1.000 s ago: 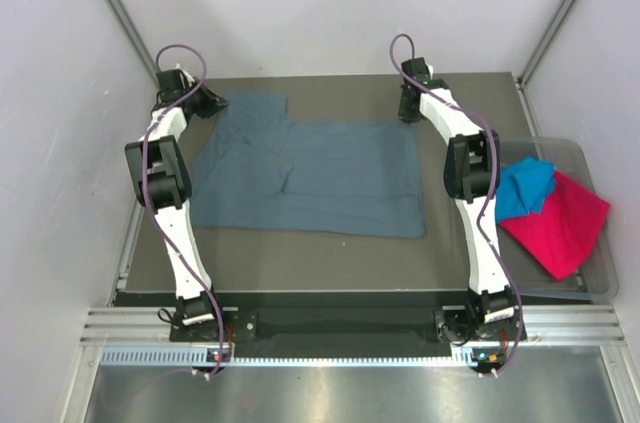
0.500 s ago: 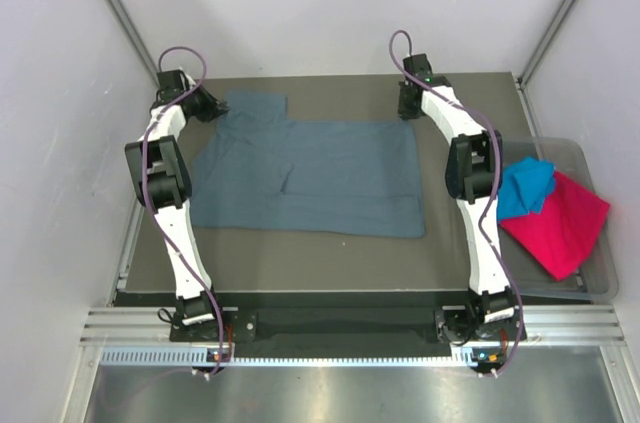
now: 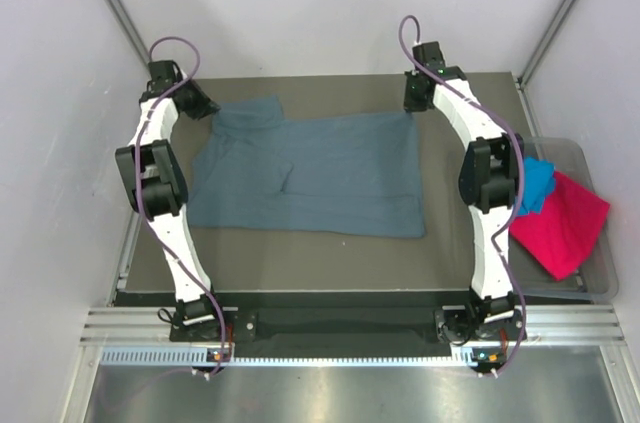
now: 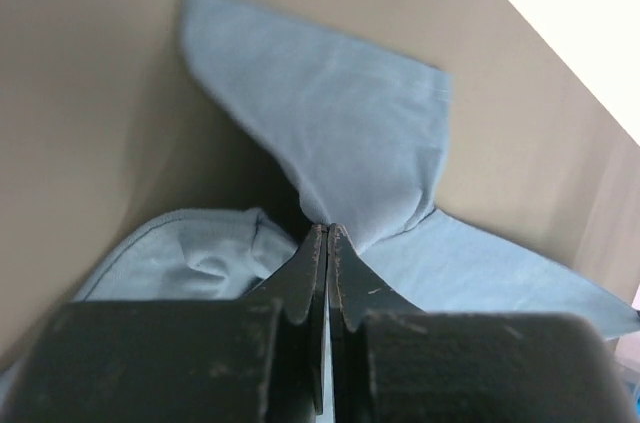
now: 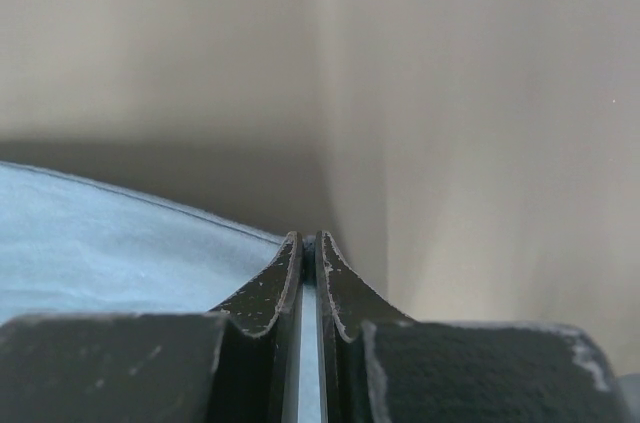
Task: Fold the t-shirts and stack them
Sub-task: Fold the tshirt
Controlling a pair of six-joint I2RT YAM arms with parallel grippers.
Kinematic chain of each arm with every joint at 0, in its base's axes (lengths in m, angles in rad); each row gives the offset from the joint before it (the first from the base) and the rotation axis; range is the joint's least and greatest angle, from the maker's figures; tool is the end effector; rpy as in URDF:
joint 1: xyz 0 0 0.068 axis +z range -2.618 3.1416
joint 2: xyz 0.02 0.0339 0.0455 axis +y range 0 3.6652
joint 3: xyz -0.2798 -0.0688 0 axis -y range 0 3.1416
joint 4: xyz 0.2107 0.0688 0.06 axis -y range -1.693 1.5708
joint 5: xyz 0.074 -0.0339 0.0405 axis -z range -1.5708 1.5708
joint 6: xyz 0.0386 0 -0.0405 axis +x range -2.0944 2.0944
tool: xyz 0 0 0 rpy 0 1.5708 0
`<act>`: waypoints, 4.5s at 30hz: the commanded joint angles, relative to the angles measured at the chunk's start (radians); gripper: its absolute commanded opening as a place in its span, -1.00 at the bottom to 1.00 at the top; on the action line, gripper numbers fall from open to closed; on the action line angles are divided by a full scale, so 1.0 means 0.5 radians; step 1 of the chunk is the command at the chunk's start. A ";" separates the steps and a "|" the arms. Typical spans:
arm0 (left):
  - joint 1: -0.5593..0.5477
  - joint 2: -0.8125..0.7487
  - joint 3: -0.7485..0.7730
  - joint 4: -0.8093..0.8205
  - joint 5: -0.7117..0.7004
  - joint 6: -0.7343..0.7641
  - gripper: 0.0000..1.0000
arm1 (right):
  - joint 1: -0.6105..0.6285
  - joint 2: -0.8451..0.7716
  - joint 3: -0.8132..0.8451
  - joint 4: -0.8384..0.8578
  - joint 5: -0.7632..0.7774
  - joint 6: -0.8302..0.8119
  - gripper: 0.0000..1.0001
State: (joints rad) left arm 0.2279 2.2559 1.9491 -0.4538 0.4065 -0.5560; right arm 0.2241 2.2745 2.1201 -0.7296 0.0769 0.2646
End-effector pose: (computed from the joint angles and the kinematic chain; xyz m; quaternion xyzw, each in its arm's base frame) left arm 0.4860 0.0970 0.2483 -0.2703 0.8623 -0.2461 0.3505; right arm 0.4782 0.1060 0.2667 0.0320 0.9405 0.0463 0.3352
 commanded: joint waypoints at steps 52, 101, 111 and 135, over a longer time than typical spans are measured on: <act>0.161 -0.931 -1.057 -0.510 -0.798 0.198 -1.00 | 0.021 -0.901 -1.504 0.106 -0.270 -0.011 -0.99; -0.852 -0.484 -0.702 -0.215 -0.270 0.155 -0.51 | 0.119 -0.656 -1.734 0.487 -1.056 0.336 -0.72; -1.011 -0.398 -0.683 -0.543 -0.680 0.280 -0.62 | 0.092 -0.640 -1.773 0.477 -1.010 0.327 -0.74; -1.057 -0.566 -0.870 -0.783 -0.960 0.311 -0.68 | 0.076 -0.625 -1.786 0.456 -1.025 0.262 -0.73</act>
State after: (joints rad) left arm -0.2977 2.0354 1.5345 -0.7883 -0.0277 -0.3935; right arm 0.2699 1.9526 1.2381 -0.4980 -0.4744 0.4274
